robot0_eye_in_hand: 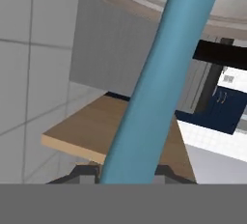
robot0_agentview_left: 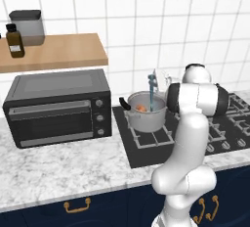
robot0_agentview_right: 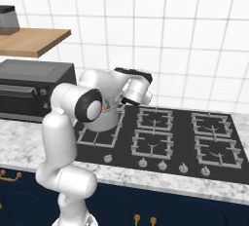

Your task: Put the garlic and onion in the pot. Retrieve the spatula and lightly stir the vegetables in the pot.

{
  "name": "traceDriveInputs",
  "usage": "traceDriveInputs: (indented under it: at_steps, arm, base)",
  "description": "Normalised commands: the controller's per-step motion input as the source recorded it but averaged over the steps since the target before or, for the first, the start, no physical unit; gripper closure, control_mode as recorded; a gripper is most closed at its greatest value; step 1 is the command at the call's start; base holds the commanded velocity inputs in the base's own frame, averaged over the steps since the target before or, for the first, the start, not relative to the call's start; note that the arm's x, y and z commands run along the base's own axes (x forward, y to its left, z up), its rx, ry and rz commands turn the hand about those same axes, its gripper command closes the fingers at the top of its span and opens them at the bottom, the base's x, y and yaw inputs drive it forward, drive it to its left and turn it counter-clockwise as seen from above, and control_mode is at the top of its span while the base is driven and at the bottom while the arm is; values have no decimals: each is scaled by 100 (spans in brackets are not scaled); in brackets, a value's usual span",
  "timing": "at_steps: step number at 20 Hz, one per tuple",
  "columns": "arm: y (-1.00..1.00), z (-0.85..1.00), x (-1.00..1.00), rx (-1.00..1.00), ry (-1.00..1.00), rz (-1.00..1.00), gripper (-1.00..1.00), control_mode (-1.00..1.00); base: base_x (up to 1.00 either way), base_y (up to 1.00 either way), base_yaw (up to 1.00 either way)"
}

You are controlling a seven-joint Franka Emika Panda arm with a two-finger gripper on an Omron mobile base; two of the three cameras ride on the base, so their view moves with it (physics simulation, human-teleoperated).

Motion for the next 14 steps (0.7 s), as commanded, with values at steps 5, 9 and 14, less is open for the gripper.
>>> traceDriveInputs:
  at_steps: [5,9,14]
  arm:
    - [45,-75,-8,24,0,12,100,-100]
    - [48,-67,-77,-1,-3,-8,100,-100]
    - [60,-22,-4,0,0,-16,100,-100]
  base:
    - [0,0,0]
    - [0,0,0]
    - [0,0,0]
